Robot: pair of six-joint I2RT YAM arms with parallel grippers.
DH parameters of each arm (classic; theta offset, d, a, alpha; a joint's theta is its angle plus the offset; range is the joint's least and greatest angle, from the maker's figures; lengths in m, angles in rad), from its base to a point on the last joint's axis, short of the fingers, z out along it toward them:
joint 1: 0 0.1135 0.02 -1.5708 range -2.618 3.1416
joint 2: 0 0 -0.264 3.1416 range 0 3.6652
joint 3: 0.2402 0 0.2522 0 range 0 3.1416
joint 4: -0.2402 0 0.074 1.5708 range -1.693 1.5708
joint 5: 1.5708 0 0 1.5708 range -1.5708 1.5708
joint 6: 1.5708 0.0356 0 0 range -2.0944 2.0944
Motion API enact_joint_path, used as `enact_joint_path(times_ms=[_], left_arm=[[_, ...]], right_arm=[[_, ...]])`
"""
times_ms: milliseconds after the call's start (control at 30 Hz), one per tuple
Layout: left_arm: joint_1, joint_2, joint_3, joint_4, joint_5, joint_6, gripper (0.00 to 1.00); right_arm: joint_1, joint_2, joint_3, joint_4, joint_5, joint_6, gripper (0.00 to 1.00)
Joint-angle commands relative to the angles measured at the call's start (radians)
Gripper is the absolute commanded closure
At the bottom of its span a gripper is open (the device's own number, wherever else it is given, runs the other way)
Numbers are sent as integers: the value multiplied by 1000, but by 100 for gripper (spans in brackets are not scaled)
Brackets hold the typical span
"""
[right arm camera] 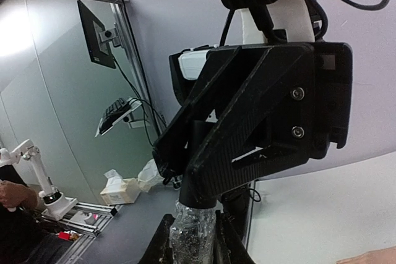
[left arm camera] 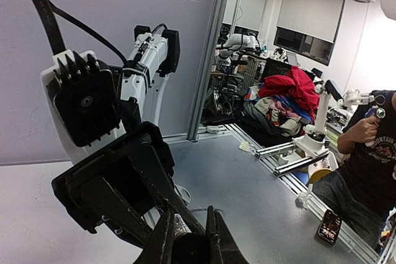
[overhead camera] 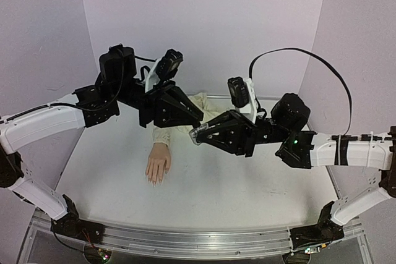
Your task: Paint the nails
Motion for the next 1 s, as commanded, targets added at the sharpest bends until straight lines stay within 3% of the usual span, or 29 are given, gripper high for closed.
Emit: enact_joint_path(times_ms=[0, 100, 167, 300, 400, 467, 600, 667, 967], left_arm=[[-7, 5, 24, -36, 200, -31, 100], [0, -17, -5, -35, 70, -69, 99], [8, -41, -36, -38, -17, -83, 85], [23, -91, -99, -54, -172, -93, 46], [31, -122, -129, -80, -292, -99, 26], [32, -132, -127, -105, -375, -116, 19], [33, -119, -87, -171, -713, -248, 16], [33, -94, -63, -184, -802, -332, 16], [33, 30, 64, -184, -829, -426, 30]], right_arm=[[-20, -36, -3, 334, -80, 30, 100], [-22, -62, -21, 260, -15, -48, 100], [-23, -94, -30, 132, 65, -152, 100], [-22, -139, -47, -37, 311, -314, 100], [-23, -150, -35, -135, 451, -424, 100], [-22, -153, -32, -172, 517, -473, 100], [-22, -130, -26, -199, 697, -531, 100], [-23, -103, -16, -201, 787, -538, 100], [-1, 0, 26, -208, 954, -566, 100]])
